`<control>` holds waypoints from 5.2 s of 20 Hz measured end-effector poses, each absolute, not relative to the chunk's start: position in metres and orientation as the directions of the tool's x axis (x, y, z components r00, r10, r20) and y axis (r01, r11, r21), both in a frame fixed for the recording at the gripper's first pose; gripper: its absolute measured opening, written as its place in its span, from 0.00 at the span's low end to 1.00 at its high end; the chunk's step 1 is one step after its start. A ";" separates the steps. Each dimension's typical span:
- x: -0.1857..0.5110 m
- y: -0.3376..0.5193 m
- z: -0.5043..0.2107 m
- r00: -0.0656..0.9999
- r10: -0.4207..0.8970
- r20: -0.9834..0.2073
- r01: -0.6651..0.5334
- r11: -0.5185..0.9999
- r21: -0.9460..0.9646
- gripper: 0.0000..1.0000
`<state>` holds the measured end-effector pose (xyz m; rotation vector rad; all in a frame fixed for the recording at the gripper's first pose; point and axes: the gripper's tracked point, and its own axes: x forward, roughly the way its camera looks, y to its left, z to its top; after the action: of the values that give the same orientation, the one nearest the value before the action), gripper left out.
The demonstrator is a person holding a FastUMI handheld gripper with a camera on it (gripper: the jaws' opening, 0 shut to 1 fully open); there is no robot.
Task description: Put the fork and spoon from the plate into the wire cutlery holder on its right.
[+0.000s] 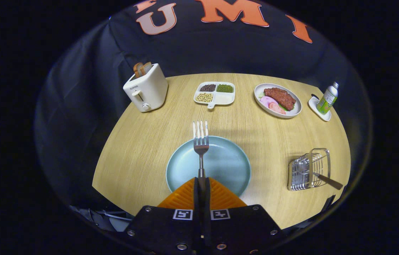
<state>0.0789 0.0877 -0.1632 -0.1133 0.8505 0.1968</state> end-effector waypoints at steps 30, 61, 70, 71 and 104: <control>0.065 -0.148 -0.141 0.095 -0.265 -0.959 -0.402 0.871 -0.281 0.04; 0.127 -0.094 -0.068 0.557 0.024 -0.830 -0.162 0.983 -0.081 1.00; 0.133 -0.107 0.039 0.899 0.074 -0.432 -0.078 0.997 0.007 0.99; 0.133 -0.116 0.045 0.921 0.042 -0.388 -0.053 0.998 -0.017 0.99; 0.082 -0.156 0.062 0.992 0.052 -0.116 -0.041 0.994 0.099 1.00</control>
<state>0.0820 -0.1561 0.0619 0.0969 0.1191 0.0466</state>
